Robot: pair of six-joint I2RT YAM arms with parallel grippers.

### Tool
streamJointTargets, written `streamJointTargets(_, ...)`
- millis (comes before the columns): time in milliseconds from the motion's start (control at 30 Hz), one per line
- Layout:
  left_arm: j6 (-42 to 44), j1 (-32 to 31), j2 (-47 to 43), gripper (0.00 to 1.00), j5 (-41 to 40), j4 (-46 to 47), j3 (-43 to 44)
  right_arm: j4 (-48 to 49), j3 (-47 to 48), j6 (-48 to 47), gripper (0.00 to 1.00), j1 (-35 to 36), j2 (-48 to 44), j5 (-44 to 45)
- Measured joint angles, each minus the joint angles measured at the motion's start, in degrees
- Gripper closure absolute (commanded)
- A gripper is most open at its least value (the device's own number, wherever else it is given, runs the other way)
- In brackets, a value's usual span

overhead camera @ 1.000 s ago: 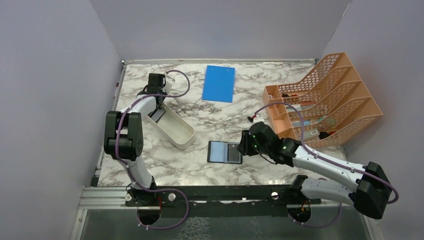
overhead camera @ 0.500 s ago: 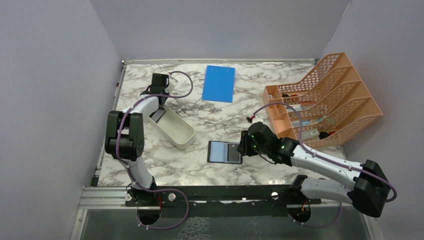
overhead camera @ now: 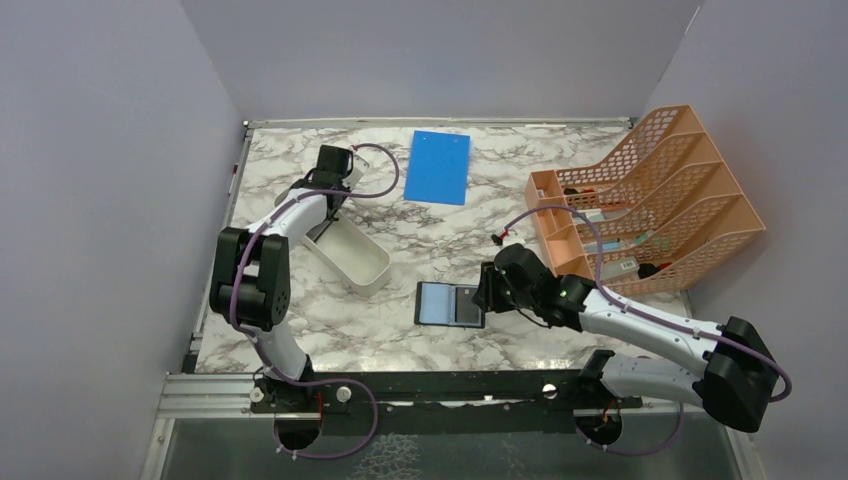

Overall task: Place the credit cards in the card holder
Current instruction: Pick up the credit card from the storage box.

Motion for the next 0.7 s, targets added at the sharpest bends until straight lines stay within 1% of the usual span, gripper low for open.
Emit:
streamJointTargets(333,-1.8,-0.8,-2.9,1.00,-0.8,-1.6,0.0,0.1,0.0,0.4,0.62,0.0,0.0,-1.0)
streamJointTargets(700,-9.7,-0.8,-7.9,1.00,-1.2,-1.9,0.2,1.0,-0.5,1.5,0.62,0.0,-2.5,-3.9)
